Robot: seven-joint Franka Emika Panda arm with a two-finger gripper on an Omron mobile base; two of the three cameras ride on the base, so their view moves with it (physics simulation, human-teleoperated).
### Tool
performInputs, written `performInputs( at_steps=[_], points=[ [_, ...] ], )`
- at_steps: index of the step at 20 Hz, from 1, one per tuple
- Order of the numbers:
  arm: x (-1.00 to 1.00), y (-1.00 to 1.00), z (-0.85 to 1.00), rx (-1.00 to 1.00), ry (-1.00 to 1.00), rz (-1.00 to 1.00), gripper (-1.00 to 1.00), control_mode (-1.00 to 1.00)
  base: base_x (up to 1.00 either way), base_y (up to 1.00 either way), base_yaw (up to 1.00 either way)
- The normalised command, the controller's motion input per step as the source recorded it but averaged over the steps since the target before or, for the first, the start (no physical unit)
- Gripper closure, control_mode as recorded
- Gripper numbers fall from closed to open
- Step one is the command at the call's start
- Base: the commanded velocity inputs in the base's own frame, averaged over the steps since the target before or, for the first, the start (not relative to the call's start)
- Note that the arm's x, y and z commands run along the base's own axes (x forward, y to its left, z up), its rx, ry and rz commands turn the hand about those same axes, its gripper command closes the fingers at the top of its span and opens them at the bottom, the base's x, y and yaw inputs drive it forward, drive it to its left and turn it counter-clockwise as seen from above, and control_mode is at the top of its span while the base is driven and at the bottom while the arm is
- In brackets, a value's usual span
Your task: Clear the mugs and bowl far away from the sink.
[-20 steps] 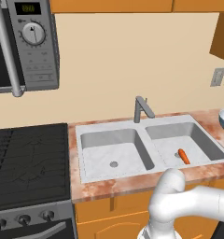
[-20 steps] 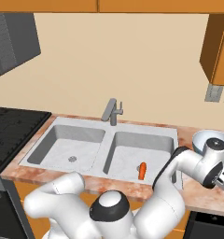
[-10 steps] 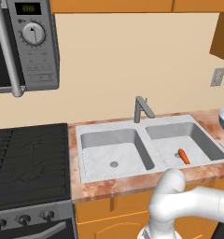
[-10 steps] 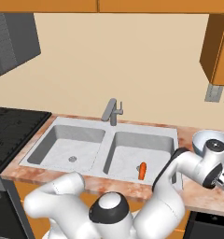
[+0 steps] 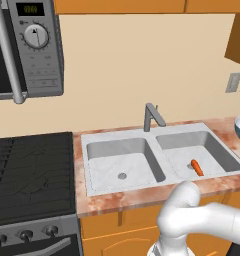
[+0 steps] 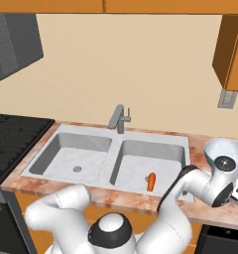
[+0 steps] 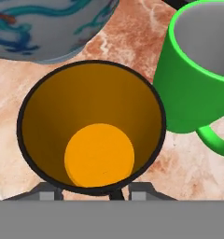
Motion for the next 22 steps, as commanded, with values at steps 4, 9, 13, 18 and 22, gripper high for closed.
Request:
performInputs(
  at_steps=[4, 9, 13, 18, 22],
  points=[
    [0.00, 0.01, -0.02, -0.07, 0.02, 0.04, 1.00, -1.00, 0.00, 0.00, 0.00],
    [-0.06, 0.03, 0.01, -0.03, 0.06, 0.07, 1.00, -1.00, 0.00, 0.00, 0.00],
    [-0.10, 0.04, 0.07, 0.00, 0.07, 0.05, 1.00, -1.00, 0.00, 0.00, 0.00],
    [0.00, 0.19, 0.01, -0.01, 0.12, 0.00, 1.00, -1.00, 0.00, 0.00, 0.00],
    [-0.13, 0.20, 0.57, 0.00, 0.03, 0.00, 1.00, -1.00, 0.00, 0.00, 0.00]
  ],
)
